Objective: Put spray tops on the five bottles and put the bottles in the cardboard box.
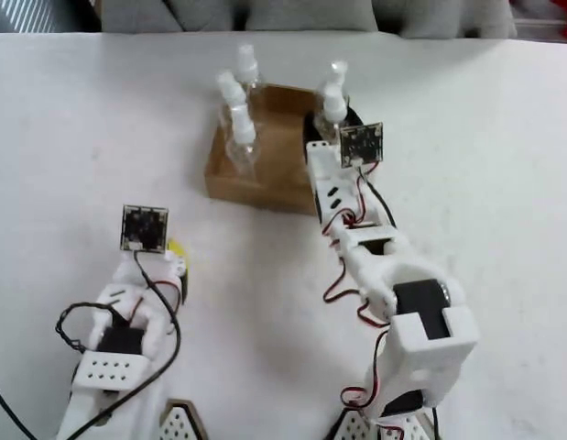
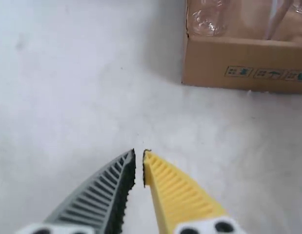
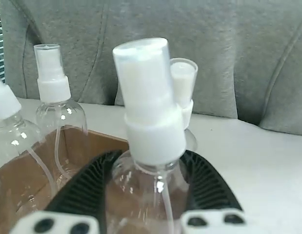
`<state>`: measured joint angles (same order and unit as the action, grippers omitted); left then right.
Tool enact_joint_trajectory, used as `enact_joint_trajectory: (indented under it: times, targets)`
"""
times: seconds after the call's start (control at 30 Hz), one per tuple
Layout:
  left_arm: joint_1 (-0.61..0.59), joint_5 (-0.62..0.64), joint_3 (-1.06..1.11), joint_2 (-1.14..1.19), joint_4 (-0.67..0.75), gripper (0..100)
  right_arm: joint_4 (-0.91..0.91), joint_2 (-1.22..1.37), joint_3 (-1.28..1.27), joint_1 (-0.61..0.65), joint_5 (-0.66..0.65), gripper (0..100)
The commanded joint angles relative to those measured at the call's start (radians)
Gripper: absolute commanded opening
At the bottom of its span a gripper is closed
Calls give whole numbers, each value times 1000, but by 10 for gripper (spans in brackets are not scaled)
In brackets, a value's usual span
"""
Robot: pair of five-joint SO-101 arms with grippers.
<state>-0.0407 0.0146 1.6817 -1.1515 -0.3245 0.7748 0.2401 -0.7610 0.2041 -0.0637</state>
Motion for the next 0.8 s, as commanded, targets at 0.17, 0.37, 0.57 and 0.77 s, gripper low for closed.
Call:
enact_joint_trajectory:
  times: [0.17,0.37,0.57,0.77]
  targets:
    - [-1,-9,-11,-18,34,57,27,-4,49,-5,-8,16]
    - [-1,-9,-11,-18,34,57,25,-2,48,-5,-8,16]
    - [-1,-9,-11,-18,34,57,27,38,58,4,-8,16]
    - [-2,-9,-11,-18,34,57,30,71,75,2,-8,16]
